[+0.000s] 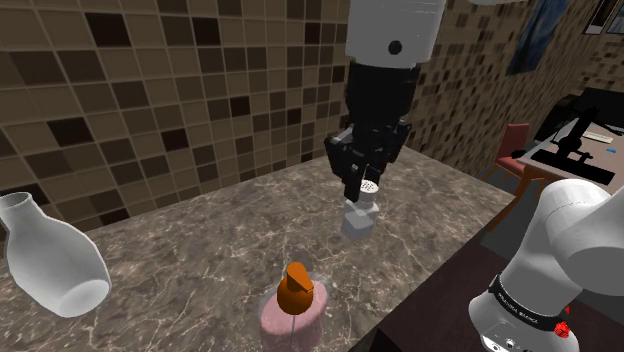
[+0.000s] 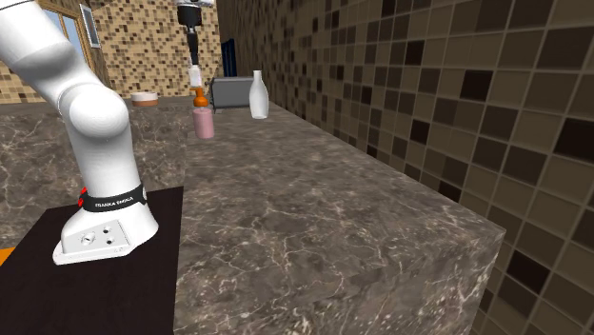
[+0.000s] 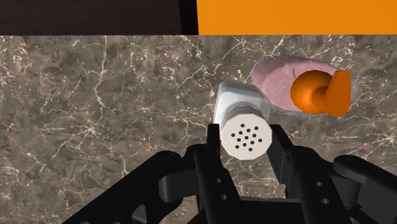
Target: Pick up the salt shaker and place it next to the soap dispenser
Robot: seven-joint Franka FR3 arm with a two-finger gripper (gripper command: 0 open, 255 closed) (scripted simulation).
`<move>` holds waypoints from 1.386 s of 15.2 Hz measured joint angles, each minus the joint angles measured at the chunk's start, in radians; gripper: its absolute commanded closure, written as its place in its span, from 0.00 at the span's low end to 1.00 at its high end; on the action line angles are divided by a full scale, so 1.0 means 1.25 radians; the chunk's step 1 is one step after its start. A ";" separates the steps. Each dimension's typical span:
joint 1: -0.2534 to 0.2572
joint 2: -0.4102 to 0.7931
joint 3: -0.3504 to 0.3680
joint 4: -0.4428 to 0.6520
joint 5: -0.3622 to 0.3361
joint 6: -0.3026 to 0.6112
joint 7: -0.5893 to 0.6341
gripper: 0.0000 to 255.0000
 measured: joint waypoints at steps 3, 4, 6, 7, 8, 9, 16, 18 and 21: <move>0.001 -0.001 0.003 -0.030 0.002 0.029 -0.003 1.00; 0.001 -0.001 0.004 -0.041 0.003 0.040 -0.004 1.00; 0.003 -0.004 0.007 -0.064 0.006 0.060 -0.006 1.00; 0.004 -0.005 0.008 -0.078 0.008 0.072 -0.008 1.00; 0.004 -0.005 0.008 -0.088 0.008 0.083 -0.010 1.00; 0.005 -0.005 0.012 -0.099 0.010 0.094 -0.008 1.00; 0.009 0.001 0.026 -0.167 0.018 0.168 -0.009 1.00; 0.009 0.006 0.031 -0.184 0.019 0.191 -0.009 1.00; 0.010 0.014 0.038 -0.211 0.021 0.225 -0.009 1.00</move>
